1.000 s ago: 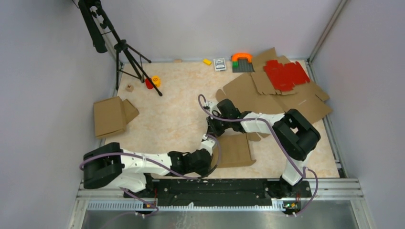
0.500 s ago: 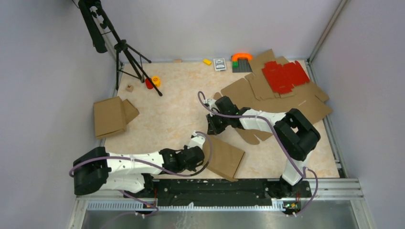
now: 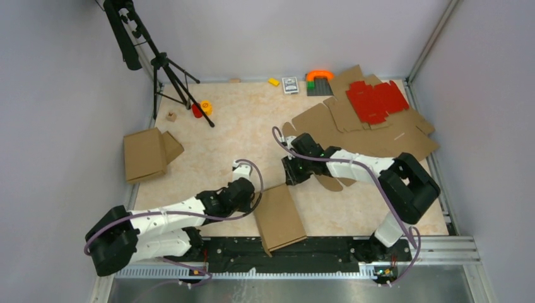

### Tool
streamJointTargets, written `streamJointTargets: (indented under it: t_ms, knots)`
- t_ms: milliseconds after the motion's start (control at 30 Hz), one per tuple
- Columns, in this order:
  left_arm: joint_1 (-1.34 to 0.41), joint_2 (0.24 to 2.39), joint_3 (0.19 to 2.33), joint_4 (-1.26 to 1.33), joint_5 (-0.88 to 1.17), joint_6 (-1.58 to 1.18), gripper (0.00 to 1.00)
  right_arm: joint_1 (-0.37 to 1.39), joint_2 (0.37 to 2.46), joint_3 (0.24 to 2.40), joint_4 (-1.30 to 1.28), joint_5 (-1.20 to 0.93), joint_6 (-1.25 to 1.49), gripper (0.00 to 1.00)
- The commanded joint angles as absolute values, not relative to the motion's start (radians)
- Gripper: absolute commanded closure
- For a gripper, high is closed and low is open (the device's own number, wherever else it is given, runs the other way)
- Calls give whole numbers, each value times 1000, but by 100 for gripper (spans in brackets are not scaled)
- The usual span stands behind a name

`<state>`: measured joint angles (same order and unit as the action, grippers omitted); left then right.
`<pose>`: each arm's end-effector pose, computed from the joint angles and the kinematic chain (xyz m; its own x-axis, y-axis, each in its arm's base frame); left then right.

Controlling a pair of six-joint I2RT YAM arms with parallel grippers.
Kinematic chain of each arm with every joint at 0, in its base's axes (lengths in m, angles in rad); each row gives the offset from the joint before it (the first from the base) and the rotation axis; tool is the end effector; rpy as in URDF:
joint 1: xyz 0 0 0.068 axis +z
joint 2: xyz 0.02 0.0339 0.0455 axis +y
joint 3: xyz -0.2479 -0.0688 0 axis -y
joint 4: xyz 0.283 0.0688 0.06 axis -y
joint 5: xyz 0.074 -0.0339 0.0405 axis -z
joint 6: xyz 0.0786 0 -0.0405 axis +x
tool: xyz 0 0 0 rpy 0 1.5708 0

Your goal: Fold the paper box

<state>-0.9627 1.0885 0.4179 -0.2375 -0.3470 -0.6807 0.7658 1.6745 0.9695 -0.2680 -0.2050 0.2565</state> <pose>0.1676 -0.1940 0.0877 -0.7605 0.0566 -0.6468 0.2235 0.9582 -0.1789 0.2665 0.2784 0.0976 -0.7694 -0.3953 -0.5017 -0.5851 0.7512 0.3055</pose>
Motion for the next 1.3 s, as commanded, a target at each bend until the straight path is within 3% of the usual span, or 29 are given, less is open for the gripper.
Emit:
streamJointTargets:
  t_ms: [0,133,267,667,967,1267]
  knots:
    - [-963,1009,436,-177,-280,-740,94,793,1553,931,-258,-272,298,69]
    - [-962,956,420,-236,-235,-776,91,788,1469,881,-260,-290,320,65]
    - [-963,941,415,-276,-201,-810,89,784,1388,822,-263,-289,348,52]
    - [-961,950,476,-456,-225,-886,85,771,1315,731,-340,-159,405,46]
    - [-973,912,401,-313,35,-865,92,802,1257,629,-289,-341,437,60]
    - [-944,940,337,-164,34,-872,88,814,1338,621,-156,-403,483,73]
